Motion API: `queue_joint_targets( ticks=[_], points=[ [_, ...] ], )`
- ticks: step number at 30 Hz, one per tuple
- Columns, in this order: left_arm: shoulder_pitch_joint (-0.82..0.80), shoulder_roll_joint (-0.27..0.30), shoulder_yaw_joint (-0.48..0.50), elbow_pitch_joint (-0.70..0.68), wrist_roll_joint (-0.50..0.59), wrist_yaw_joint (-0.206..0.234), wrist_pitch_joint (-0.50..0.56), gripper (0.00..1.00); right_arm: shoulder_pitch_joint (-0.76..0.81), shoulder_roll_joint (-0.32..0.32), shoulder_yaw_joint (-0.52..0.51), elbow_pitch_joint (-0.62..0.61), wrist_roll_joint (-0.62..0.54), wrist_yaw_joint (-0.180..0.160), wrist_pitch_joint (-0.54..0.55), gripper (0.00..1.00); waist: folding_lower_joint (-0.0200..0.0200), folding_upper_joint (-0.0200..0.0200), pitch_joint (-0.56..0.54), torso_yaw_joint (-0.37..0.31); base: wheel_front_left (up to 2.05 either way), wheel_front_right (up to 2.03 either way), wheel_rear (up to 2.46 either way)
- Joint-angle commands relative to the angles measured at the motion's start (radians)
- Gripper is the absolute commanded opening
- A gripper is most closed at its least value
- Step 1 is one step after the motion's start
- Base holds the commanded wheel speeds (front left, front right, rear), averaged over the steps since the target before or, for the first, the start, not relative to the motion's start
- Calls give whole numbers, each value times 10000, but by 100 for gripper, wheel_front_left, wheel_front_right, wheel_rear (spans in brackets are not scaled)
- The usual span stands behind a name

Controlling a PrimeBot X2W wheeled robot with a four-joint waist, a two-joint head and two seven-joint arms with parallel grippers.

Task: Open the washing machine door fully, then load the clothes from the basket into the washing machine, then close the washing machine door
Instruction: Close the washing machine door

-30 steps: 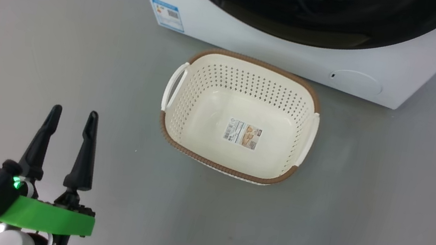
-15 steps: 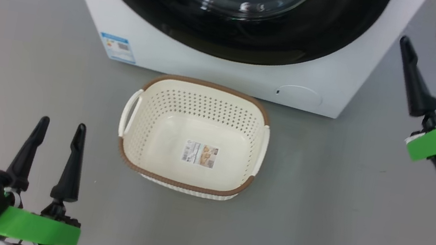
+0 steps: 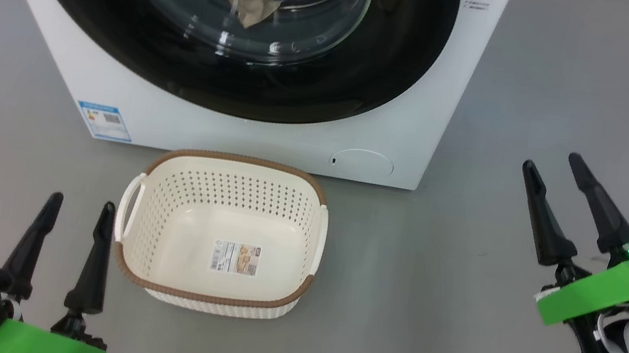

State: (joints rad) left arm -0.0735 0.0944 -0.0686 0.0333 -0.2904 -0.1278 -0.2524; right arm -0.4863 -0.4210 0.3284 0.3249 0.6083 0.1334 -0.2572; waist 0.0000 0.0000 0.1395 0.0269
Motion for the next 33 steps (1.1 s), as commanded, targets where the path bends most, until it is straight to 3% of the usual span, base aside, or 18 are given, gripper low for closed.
queue_joint_targets(
  ticks=[1,18,33],
  points=[
    [16,201,328,-251,13,-29,-93,100,353,57,-73,-340,-123,-27,-45,100,0,0,-346,-329,0,0,0],
    [476,160,458,-98,-344,-29,-93,100,2848,596,-1630,-990,-391,-27,-45,100,0,0,-1020,-734,0,0,0],
    [383,153,569,-4,-417,-29,-93,100,3265,781,-1963,-1505,-502,-27,-45,100,0,0,-857,-882,0,0,0]
  ],
)
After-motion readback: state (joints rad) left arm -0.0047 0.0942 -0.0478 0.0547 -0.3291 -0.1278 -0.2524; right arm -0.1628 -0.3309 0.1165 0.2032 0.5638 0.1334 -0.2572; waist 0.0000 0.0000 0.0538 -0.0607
